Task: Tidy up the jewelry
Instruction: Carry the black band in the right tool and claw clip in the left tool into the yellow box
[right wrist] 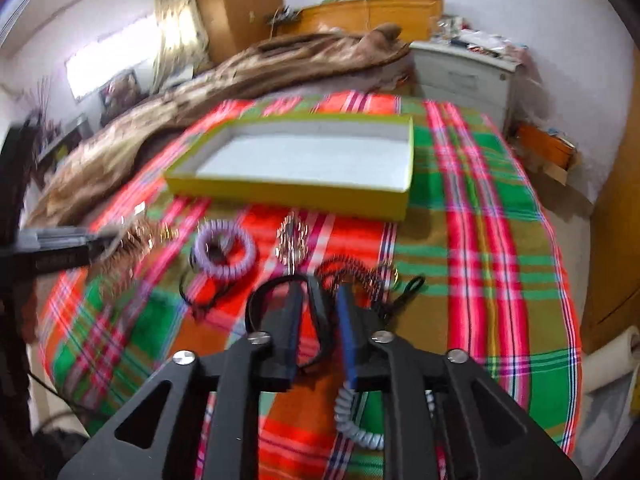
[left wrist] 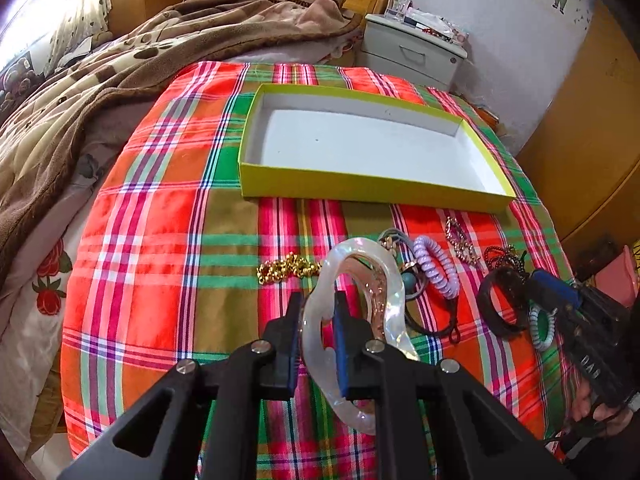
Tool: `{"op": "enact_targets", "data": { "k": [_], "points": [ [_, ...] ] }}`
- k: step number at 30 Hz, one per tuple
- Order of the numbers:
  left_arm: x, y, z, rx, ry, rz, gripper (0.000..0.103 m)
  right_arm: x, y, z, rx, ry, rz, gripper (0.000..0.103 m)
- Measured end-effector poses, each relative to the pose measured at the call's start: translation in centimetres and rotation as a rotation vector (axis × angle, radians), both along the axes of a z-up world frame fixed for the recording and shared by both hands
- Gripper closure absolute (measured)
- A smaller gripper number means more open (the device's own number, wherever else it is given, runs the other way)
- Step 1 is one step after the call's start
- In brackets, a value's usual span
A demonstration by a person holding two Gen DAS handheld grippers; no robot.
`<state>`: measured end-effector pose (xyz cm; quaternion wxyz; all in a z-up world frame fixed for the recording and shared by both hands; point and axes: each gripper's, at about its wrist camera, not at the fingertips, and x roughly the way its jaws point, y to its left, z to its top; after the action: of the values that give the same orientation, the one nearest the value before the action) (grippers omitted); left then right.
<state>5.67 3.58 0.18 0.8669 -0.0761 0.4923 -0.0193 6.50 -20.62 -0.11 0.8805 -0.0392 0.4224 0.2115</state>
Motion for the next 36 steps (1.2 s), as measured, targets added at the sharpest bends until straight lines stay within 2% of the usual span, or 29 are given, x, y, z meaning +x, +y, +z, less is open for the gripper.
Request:
{"op": "enact_targets", "data": {
  "k": [5, 7, 11, 20, 27, 36],
  "points": [
    [-0.1, -0.2, -0.2, -0.002, 0.008, -0.007, 0.088, 0.0, 0.9, -1.3, -0.063, 0.03, 0.016, 0.072],
    [-0.1, -0.1, -0.1, 0.001, 0.007, -0.001, 0.088, 0.0, 1.0, -1.4, -0.077, 0.02, 0.006, 0.087],
    [-0.1, -0.1, 0.3, 0.003, -0.003, -0.007, 0.088, -0.2, 1.0, -1.3, -0.089, 0.01, 0.007, 0.09],
    [0.3, -0.4, 1.9, 0.009, -0.032, -0.025, 0.088, -0.2, 0.0, 1.4, 0.008, -0.028, -0.01, 0.09],
    [2.6, -0.2, 4.3, 0.037, -0.088, -0.034, 0.088, 2.9, 0.5, 4.5, 0.031, -0.086, -0.031, 0.09],
    [8.5, 0.7, 5.6, 0.016, -0.109, -0.039, 0.088, 8.6, 1.3, 5.7, 0.029, -0.096, -0.08, 0.09]
  ]
}}
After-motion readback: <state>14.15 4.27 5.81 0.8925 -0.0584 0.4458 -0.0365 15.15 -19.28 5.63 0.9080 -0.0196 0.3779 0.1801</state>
